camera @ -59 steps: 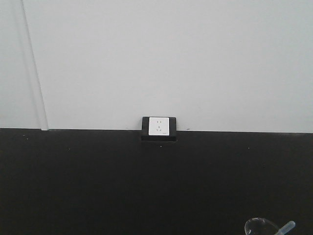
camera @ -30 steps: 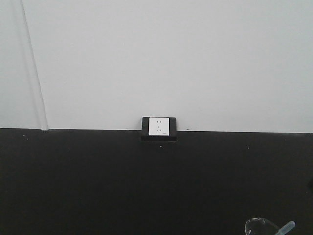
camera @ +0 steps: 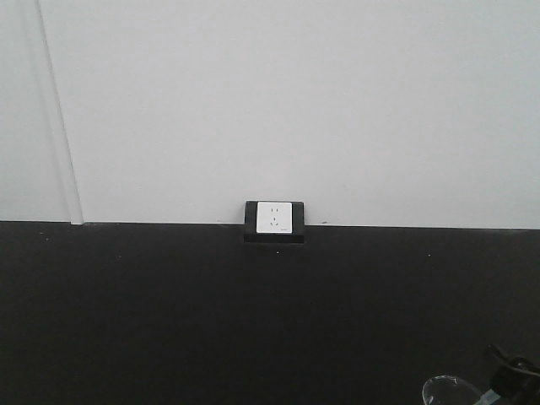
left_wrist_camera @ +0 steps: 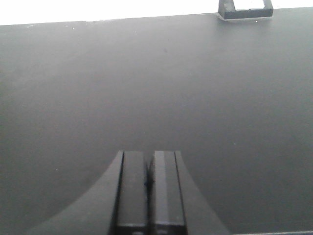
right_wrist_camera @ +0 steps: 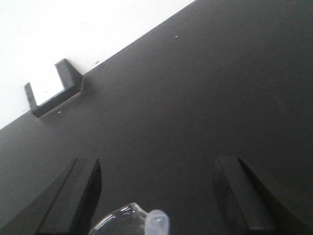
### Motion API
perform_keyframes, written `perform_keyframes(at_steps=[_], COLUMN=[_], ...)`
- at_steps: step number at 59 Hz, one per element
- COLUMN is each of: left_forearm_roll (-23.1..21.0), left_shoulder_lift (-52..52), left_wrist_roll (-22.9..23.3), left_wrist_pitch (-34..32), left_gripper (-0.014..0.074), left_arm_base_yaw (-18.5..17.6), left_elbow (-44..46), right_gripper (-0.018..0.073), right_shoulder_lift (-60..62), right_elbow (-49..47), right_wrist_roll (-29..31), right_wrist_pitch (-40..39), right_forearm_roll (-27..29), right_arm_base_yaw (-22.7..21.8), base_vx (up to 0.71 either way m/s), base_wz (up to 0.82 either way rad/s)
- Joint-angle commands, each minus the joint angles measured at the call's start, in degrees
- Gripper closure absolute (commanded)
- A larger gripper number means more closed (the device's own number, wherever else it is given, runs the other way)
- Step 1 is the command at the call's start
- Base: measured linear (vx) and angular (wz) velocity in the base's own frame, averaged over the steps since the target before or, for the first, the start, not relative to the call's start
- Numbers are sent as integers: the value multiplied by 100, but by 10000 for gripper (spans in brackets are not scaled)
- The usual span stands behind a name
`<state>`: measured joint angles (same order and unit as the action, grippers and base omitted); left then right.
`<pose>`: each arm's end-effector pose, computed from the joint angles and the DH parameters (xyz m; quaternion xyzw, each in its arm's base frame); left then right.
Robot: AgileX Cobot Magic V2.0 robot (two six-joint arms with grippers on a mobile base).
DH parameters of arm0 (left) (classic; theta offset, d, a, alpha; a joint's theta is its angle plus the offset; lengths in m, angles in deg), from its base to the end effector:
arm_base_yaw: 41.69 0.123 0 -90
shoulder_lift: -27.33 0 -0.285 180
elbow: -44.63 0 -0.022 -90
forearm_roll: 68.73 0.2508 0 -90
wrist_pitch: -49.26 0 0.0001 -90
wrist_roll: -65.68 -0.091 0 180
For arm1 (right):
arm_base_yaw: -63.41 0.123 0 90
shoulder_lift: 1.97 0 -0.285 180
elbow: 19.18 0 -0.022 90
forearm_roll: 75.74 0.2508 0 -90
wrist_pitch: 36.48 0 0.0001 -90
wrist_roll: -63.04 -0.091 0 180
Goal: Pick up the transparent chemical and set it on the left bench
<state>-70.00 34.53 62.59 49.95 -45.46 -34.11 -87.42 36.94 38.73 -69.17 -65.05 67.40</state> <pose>0.0566 -0.0038 0.2037 0.0335 0.6852 -0.0125 0.7275 0.2360 0.0073 0.1942 0.2345 0.7809 0.1461 0.5603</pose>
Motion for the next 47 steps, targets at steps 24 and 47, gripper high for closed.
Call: perform_keyframes(at_steps=[24, 47], left_forearm_roll=[-4, -4], left_shoulder_lift=[-110, -110], left_wrist_roll=[45, 45], left_wrist_pitch=[-449, -449], left_gripper=[600, 600], left_arm_base_yaw=[-10, -10], left_elbow=[-93, -93], right_gripper=[176, 569], right_shoulder_lift=[-891, -908], right_elbow=[-186, -186], right_wrist_roll=[-897, -736], right_wrist_pitch=[-1725, -1635], right_forearm_roll=[-799, -809], right_arm_base_yaw=[-13, -13], base_vx=[0, 0], base_wz=[0, 0])
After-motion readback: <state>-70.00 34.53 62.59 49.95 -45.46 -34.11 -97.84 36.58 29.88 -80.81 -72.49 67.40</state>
